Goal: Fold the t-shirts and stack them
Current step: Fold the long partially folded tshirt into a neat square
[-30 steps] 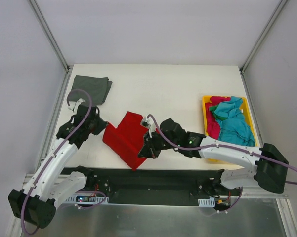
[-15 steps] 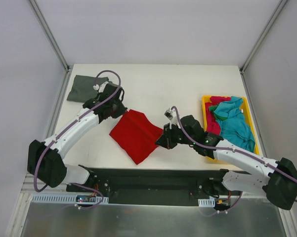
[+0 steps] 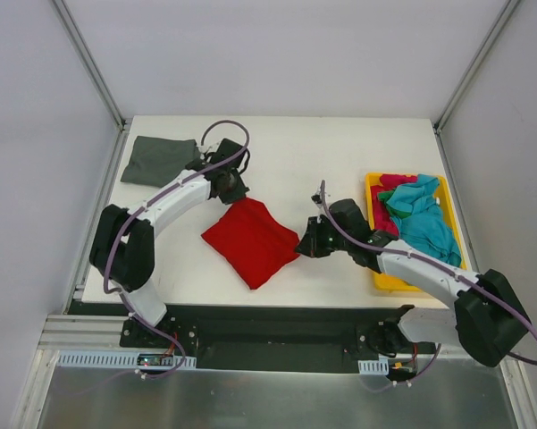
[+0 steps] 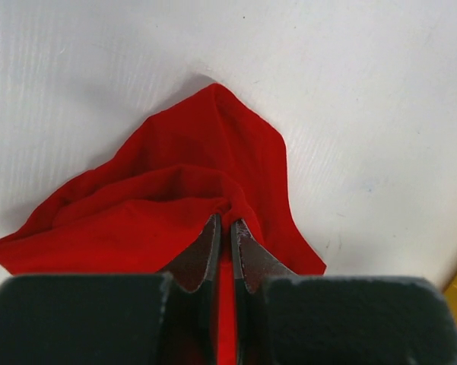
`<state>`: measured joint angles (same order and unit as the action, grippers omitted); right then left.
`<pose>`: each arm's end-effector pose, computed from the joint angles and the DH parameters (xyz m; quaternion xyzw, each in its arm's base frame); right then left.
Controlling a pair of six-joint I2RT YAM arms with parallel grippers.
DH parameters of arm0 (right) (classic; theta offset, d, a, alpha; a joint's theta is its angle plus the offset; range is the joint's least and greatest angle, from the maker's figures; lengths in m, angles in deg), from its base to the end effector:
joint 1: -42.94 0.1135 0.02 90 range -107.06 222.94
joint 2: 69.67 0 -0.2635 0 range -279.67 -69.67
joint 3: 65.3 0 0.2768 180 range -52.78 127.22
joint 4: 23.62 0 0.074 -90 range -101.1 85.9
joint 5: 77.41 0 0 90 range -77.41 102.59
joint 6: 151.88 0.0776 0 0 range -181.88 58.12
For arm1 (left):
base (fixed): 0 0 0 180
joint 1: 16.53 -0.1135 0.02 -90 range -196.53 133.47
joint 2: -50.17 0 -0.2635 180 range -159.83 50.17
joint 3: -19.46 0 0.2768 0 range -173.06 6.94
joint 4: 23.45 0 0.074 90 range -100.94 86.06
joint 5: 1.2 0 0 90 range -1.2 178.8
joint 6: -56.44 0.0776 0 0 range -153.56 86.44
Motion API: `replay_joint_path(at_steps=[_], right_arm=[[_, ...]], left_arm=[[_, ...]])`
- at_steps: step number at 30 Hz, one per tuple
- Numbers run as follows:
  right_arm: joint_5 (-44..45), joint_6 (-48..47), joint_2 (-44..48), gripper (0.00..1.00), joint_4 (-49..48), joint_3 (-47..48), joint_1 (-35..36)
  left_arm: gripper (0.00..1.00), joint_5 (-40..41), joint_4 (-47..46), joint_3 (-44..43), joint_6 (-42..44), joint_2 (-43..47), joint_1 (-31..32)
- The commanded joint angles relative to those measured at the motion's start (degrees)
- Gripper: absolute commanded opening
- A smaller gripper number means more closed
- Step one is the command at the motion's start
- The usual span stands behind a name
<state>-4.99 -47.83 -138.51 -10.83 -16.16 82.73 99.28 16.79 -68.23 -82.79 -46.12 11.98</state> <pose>0.2234 0.2166 0.1864 -0.2646 0.8282 0.3347 0.3632 0.3771 -0.1888 0.2209 -0.1992 0.9113 -0.1531 0.3262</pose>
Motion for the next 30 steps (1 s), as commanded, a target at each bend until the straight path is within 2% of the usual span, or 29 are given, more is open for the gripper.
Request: replay_joint_path(at_steps=[1,4,10,11,12,13,15,16,17,19,20,21,22,25,30], right_arm=[[3.1,0.8,-2.1,0.01,2.5,-0.8,-0.9],[7.7,0.5,-3.4,0.03,3.2,-0.9,-1.2],[9.0,1.0,-8.2,0.12,4.2,1.0,-1.7],[10.3,1.1,-8.9,0.14,4.6,1.4,-1.6],[12.2,1.4,-9.1,0.18,5.5,2.0,-1.7],[14.4,1.6,-9.3,0.27,6.0,2.3,-1.7],[16.8,1.5,-9.0,0.36,6.1,2.8,-1.6],[17.2,1.6,-8.7,0.38,6.2,3.0,-1.6],[17.2,1.6,-8.1,0.41,6.5,3.1,-1.6],[17.2,1.6,-6.1,0.5,7.1,3.0,-1.4],[17.2,1.6,-5.1,0.59,7.4,2.8,-1.2],[16.7,1.2,-3.3,0.8,7.6,2.7,-1.0],[16.0,0.9,-2.0,0.96,7.9,2.4,-0.8],[11.9,0.4,2.2,0.96,6.9,1.6,-0.2],[0.5,3.0,5.0,0.96,0.1,-0.1,1.8]], left_arm=[[0.0,2.4,-1.5,-4.0,3.0,-3.9,-0.7],[0.0,1.3,-1.5,-5.9,4.1,-7.3,-0.7],[0.0,1.6,-1.5,-6.9,5.0,-10.5,-0.7],[0.03,1.6,-1.5,-7.0,5.3,-10.6,-0.7],[0.09,1.4,-1.5,-7.0,5.7,-10.5,-0.7],[0.15,1.3,-1.4,-6.9,5.8,-10.2,-0.7],[0.33,0.9,-1.5,-6.9,6.4,-9.7,-0.7],[0.51,0.7,-1.5,-6.7,6.4,-9.0,-0.7],[0.62,0.3,-1.6,-6.6,6.8,-8.3,-0.7],[0.76,0.1,-1.5,-6.0,7.1,-6.4,-0.7],[0.8,0.0,-1.5,-5.4,7.3,-5.1,-0.7],[0.86,0.0,-1.5,-4.8,7.4,-3.5,-0.7],[0.89,-0.3,-1.5,-3.8,7.5,-2.1,-0.7],[0.99,-3.0,-1.6,-0.6,8.2,2.8,-0.6],[0.99,-10.4,-5.5,12.1,8.0,12.6,-0.3]])
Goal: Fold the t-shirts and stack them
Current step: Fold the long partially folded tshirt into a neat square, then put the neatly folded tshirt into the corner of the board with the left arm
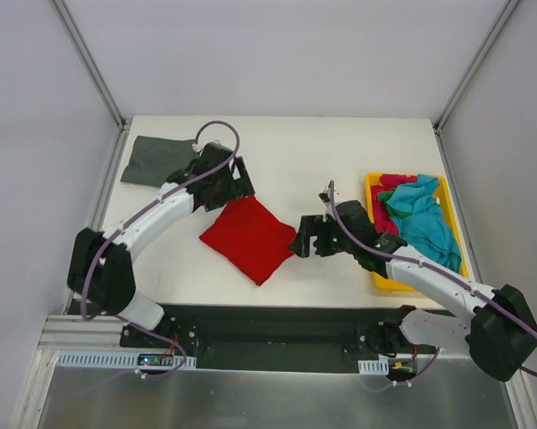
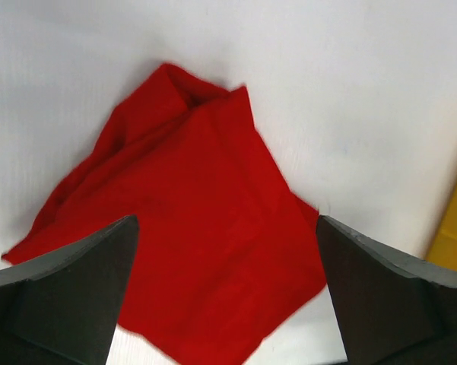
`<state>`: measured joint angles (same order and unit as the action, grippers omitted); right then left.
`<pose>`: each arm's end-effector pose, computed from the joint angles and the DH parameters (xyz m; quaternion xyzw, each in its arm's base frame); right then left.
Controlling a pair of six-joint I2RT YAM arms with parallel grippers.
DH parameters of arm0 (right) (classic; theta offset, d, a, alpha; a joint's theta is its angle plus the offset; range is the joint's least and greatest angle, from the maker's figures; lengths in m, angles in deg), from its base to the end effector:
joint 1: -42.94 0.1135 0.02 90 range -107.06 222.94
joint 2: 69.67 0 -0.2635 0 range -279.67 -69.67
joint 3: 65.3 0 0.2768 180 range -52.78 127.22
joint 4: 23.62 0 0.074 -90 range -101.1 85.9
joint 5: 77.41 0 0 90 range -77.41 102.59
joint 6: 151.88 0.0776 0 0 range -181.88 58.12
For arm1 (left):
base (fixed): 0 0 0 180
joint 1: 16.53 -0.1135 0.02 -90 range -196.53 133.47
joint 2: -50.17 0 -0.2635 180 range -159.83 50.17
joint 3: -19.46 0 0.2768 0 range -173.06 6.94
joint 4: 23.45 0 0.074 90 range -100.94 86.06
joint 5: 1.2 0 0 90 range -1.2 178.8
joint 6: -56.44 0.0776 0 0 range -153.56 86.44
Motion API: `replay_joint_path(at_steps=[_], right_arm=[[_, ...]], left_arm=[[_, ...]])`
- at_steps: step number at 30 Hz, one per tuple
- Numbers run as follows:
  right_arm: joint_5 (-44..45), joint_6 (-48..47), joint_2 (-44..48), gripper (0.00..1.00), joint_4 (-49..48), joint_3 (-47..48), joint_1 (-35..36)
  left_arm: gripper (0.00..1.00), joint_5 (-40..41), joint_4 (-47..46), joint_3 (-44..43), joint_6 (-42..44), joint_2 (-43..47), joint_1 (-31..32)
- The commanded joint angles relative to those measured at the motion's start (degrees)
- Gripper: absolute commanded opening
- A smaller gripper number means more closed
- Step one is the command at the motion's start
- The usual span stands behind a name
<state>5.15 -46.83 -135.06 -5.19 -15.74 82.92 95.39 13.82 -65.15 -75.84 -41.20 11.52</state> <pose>0.2244 0.2013 0.1926 -0.2200 0.8548 0.2664 0.3872 0.3659 -0.1848 0.2393 -0.1361 0.9092 -0.1813 0.3492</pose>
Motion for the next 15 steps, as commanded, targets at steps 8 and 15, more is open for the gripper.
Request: replay_joint_path(at_steps=[8,15], right_arm=[[-15.5,4.4,-13.8,0.96,-14.0,7.2,4.8],[-8.9,-2.5,-29.2,0.96,-4.5,19.1,4.3]], left_arm=[[0.99,-7.4,-11.0,26.6,-2.2,12.3,0.1],[0.99,-6.9,-11.1,32.0,-6.3,10.2,0.1]])
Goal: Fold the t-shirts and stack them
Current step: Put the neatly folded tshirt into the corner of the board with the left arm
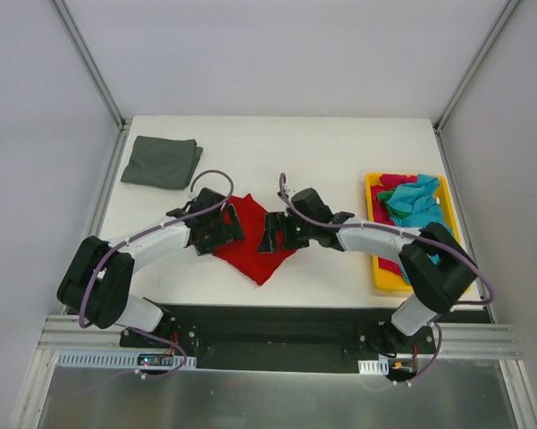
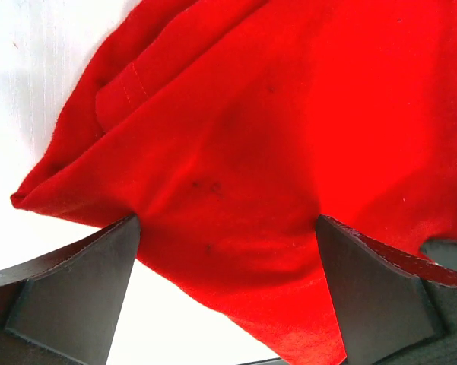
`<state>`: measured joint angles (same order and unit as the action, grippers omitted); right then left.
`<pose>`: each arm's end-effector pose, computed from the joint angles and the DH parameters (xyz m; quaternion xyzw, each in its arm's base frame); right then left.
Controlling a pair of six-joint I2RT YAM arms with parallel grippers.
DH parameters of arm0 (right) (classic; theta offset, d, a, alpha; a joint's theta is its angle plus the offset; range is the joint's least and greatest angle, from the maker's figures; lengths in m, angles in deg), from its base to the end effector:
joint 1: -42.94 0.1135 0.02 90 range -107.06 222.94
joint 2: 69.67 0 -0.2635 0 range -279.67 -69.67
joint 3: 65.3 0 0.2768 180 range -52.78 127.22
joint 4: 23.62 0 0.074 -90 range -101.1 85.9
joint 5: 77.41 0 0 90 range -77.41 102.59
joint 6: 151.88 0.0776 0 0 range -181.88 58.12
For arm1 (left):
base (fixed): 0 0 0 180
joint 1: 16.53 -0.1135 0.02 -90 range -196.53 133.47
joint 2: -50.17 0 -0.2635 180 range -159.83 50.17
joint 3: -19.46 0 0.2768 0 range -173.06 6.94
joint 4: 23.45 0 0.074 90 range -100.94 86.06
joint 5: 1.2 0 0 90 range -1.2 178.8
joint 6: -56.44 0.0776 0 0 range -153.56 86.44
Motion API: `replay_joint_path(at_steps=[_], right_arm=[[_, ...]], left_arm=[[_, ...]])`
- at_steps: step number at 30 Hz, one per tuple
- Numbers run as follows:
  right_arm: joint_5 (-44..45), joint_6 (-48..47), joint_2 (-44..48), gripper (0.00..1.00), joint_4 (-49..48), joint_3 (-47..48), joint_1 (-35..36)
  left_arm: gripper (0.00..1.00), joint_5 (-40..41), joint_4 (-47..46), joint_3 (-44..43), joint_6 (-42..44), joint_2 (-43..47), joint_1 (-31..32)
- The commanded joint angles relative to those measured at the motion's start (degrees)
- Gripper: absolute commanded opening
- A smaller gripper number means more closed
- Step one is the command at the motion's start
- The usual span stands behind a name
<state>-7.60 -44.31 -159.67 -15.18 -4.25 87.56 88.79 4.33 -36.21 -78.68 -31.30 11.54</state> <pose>0.2509 0.2852 0.1539 -0.2819 0.8399 0.3599 0.2924 0.2825 -0.1506 0.1316 -0.1408 0.9394 -0.1864 0.2508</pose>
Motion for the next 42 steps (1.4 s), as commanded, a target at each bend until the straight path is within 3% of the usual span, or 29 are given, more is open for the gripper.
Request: replay_joint_path(at_steps=[1,7,13,17,24,29,32,36,42], right_arm=[[5.1,-6.8,-6.2,0.96,7.8,9.5,-0.5],[5.8,-13.0,-14.1,0.96,10.0,17.3,-3.5],[1.1,-14.9,-16.0,0.96,15.5,25.0,-5.0],[8.8,-15.2,-4.6,0.96,17.6,21.0,-4.9],[31.3,-7.7,26.8,0.96,21.6,1.5,-5.2],[35.0,-2.3,48.0,0.96,22.2,-13.7,-5.4],[35.0,-3.1,58.1,0.96,21.1,-18.8,-5.4],[31.6,-3.7,65.3,0.96,23.9,-19.4,-5.5],[29.8,-4.7,64.2,0.96,26.7,-18.0,-5.5]], left_arm=[[0.99,-0.3,-1.6,4.6,-4.6,1.1,0.0],[0.99,-0.7,-2.1,12.8,-11.1,7.3,2.6],[0.99,-1.5,-2.1,13.4,-12.1,14.0,7.7],[0.99,-0.3,1.8,11.7,-10.3,20.1,7.7],[0.99,14.4,10.0,7.8,-5.9,28.3,5.0],[0.99,9.1,7.4,4.1,2.4,20.6,-6.3],[0.99,3.8,4.8,0.3,11.7,12.4,-7.6],[0.99,-1.5,0.3,-1.3,16.5,6.2,-9.4],[0.99,-4.4,-0.6,-4.2,17.6,-2.3,-11.6]])
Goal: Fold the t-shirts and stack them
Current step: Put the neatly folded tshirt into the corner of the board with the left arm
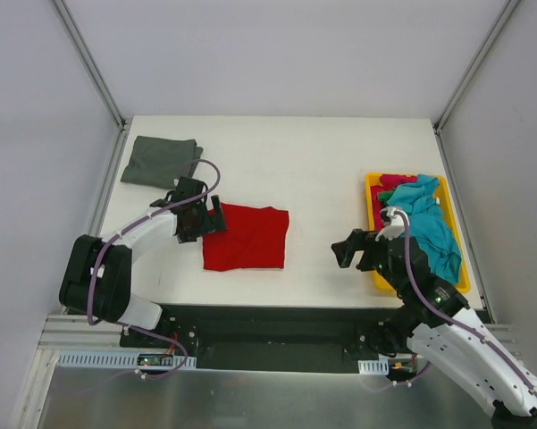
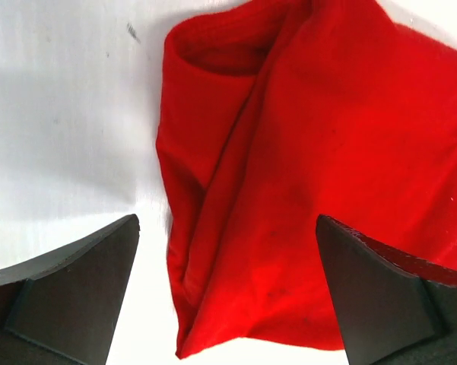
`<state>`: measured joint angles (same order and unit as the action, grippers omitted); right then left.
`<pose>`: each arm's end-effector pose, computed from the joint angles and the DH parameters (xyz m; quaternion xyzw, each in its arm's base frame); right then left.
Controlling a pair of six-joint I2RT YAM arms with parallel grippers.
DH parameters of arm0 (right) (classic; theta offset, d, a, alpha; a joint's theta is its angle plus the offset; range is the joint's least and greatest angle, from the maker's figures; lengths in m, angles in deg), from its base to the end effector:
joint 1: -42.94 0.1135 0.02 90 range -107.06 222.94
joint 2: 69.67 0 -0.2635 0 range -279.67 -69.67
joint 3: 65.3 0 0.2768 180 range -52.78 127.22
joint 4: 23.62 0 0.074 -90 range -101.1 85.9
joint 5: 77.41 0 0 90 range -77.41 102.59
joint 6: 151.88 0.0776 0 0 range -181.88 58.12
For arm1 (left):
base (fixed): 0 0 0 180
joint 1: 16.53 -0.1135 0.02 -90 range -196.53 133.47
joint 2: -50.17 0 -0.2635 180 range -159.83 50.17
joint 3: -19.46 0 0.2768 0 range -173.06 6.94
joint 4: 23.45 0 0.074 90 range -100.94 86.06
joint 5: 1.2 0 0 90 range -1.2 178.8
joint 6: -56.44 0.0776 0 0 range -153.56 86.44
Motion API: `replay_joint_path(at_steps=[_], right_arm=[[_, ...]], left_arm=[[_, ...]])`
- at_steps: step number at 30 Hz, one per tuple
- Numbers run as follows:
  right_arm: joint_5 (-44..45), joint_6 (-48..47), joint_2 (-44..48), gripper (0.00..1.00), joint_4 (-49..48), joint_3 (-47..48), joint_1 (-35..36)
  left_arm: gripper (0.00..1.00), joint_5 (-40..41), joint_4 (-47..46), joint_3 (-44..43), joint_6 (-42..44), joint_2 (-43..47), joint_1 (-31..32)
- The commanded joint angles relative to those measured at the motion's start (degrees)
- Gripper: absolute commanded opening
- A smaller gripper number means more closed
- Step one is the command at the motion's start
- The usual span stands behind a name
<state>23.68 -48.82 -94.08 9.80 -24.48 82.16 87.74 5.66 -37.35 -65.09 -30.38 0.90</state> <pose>0.1560 0.1080 0.2567 -0.1251 0.7924 0.1911 0.5656 0.3065 -0.0977 0.1412 -0.1134 0.9411 -0.1400 0.2863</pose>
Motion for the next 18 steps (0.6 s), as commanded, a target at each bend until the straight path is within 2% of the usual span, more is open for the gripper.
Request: replay_joint_path(at_steps=[1,3,7,13,15,18], right_arm=[[-1.8,-0.3,-2.0,0.96,1.9,2.4,-0.1],[-2.0,-0.3,-2.9,0.96,1.9,2.5,-0.1],[-1.9,-0.5,-3.6,0.96,1.6,2.6,-0.1],[-0.6,-0.6,-2.2,0.96,2.1,2.2,0.0],[-0.2,-0.6,-1.8,0.96,2.1,2.1,0.0],[0.7,-0.7,-1.5,0.96,2.7,2.1,-0.1]], left_arm=[[0.99,-4.2,-2.0,-3.3,4.4,-4.2,-0.9],[0.97,-6.0,-2.1,-3.7,4.6,-5.9,-0.9],[0.81,-13.2,-5.1,-3.0,5.3,-8.2,-0.8],[0.67,-14.2,-5.5,-3.4,5.2,-11.6,-0.6],[0.57,-14.4,-5.6,-4.2,5.4,-12.2,-0.1],[0.3,-13.7,-5.4,-5.8,6.6,-12.9,1.3]])
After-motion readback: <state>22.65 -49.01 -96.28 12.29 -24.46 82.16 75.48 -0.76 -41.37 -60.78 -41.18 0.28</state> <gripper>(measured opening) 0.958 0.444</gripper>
